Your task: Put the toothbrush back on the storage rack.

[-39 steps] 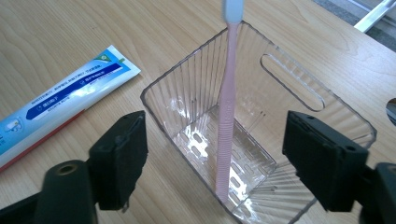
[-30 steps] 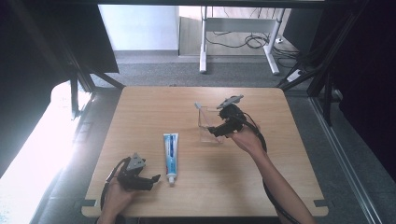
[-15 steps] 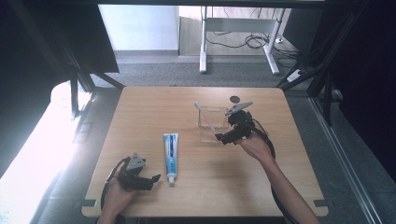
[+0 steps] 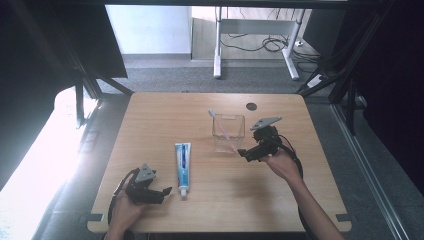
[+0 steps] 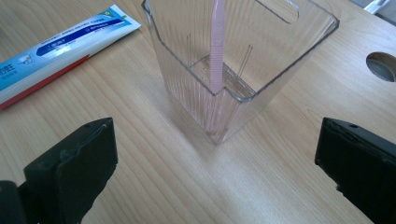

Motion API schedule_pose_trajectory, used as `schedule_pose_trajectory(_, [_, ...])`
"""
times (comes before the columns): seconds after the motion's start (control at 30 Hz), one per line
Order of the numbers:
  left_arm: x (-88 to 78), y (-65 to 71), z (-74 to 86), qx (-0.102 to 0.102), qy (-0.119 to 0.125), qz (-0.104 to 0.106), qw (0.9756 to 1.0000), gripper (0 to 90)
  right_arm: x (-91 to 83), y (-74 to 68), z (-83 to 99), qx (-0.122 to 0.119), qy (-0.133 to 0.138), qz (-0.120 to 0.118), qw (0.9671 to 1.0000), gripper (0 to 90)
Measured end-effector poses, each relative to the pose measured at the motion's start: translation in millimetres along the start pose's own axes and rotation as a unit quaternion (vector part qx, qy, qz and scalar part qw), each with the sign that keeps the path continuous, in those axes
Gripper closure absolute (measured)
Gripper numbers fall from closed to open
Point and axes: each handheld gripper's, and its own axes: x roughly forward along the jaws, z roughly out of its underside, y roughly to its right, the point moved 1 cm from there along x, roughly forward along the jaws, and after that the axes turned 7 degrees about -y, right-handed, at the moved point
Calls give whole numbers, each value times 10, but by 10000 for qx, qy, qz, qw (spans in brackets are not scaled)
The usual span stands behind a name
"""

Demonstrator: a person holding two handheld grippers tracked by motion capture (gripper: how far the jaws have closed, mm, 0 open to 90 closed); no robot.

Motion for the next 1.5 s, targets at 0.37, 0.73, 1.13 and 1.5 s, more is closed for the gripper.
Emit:
schedule_pose_trajectory(0.37, [-1,10,-2,-36,15,17,10000,129,-108,1,265,82,102,12,9999,0])
schedule_pose_trajectory(0.73, [0,18,-5,-100,35,47,9999,130,-170,42,611,363,171,-44,9992,0])
schedule_pose_trajectory(1.13, [12,31,-12,-81,7,8,10000,129,-170,11,983,648,215,-26,9977,0])
schedule_pose_trajectory(1.5, [11,28,-11,-97,4,-29,9999,130,-121,-81,1252,670,163,139,9975,8])
